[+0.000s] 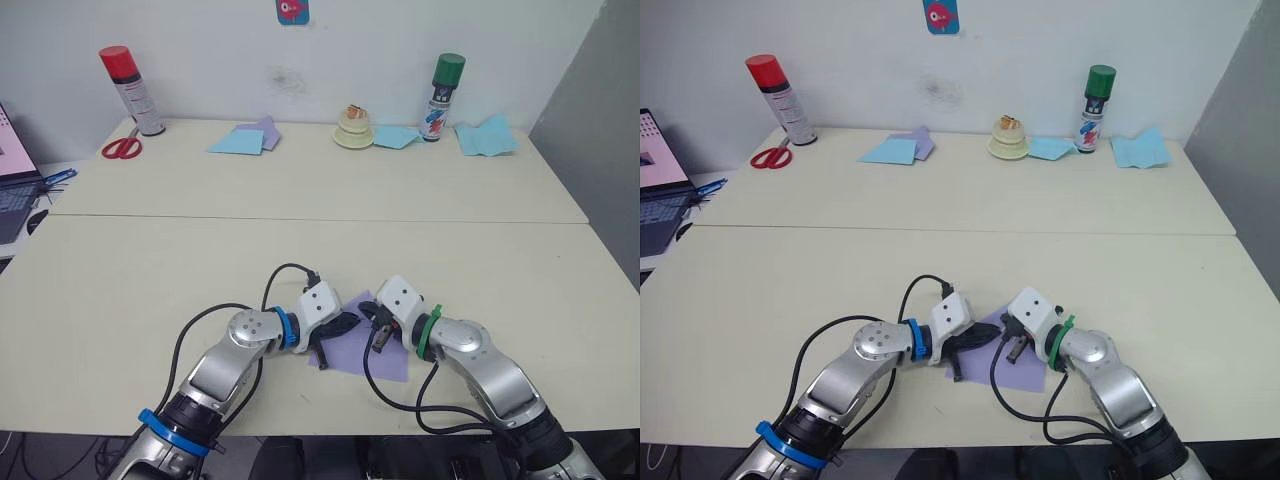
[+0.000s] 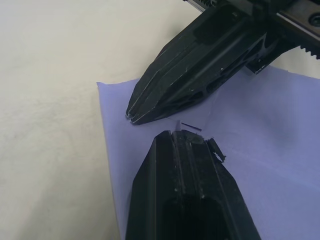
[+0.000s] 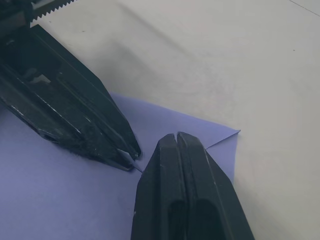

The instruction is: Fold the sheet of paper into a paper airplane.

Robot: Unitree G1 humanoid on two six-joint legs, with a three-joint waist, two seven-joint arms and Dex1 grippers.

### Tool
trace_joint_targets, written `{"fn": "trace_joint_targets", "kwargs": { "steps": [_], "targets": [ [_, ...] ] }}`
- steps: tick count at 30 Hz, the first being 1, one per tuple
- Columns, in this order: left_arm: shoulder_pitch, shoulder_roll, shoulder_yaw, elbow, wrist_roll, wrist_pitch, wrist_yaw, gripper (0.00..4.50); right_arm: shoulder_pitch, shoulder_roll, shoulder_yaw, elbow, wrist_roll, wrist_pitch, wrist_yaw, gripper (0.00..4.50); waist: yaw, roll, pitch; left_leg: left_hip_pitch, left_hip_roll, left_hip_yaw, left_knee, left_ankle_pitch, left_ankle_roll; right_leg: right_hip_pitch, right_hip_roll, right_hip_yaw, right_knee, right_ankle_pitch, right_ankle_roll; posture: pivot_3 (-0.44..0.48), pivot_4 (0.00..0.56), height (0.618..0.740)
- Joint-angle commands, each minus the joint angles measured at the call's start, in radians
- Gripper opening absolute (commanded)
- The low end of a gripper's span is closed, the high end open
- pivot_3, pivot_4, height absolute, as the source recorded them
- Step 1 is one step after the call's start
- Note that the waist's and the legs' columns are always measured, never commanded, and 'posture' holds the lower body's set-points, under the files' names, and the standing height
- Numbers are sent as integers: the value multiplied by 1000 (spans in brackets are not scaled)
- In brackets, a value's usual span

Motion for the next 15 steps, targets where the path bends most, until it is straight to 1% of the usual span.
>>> {"fn": "trace_joint_targets", "kwargs": {
  "steps": [1,2,5,8,12,13,14,15],
  "targets": [
    [16,26,7,-29,21,-23,-12,1067,-1,1,4,-2,-11,19,-5,0,0,0,0,0,0,0,0,0,0,0,0,0,0,0,0,0,150,725],
    [18,32,9,-38,23,-29,-16,1367,-1,1,4,-2,-12,20,-5,0,0,0,0,0,0,0,0,0,0,0,0,0,1,0,0,0,150,725],
    [32,87,40,-112,1,-15,-51,2264,-1,3,6,-3,-13,25,-4,0,-1,0,0,1,0,1,1,0,0,-1,0,1,5,-1,-1,0,150,725],
    [29,150,127,-201,-82,59,-82,2264,-1,4,7,-3,-13,26,-3,0,-1,0,1,2,0,0,1,0,0,-2,0,1,9,-2,-3,0,150,725],
    [-13,165,236,-241,-210,184,-92,2264,-4,5,7,6,-13,21,-1,0,-1,1,2,3,0,0,1,0,0,-2,0,-1,11,-2,-4,0,150,725],
    [-27,164,253,-234,-225,200,-90,2264,-4,5,8,7,-13,19,0,0,-1,0,2,3,0,0,1,0,0,-2,0,-1,11,-2,-4,0,150,725],
    [-39,162,257,-218,-226,207,-88,1866,-4,5,8,8,-13,17,0,0,-1,0,2,3,0,0,2,0,0,-2,0,0,11,-2,-4,0,150,725],
    [-47,161,252,-203,-219,206,-87,1671,-4,5,9,9,-14,16,1,0,-2,1,2,3,0,0,2,0,0,-2,0,0,11,-2,-4,0,150,725]
  ]
}}
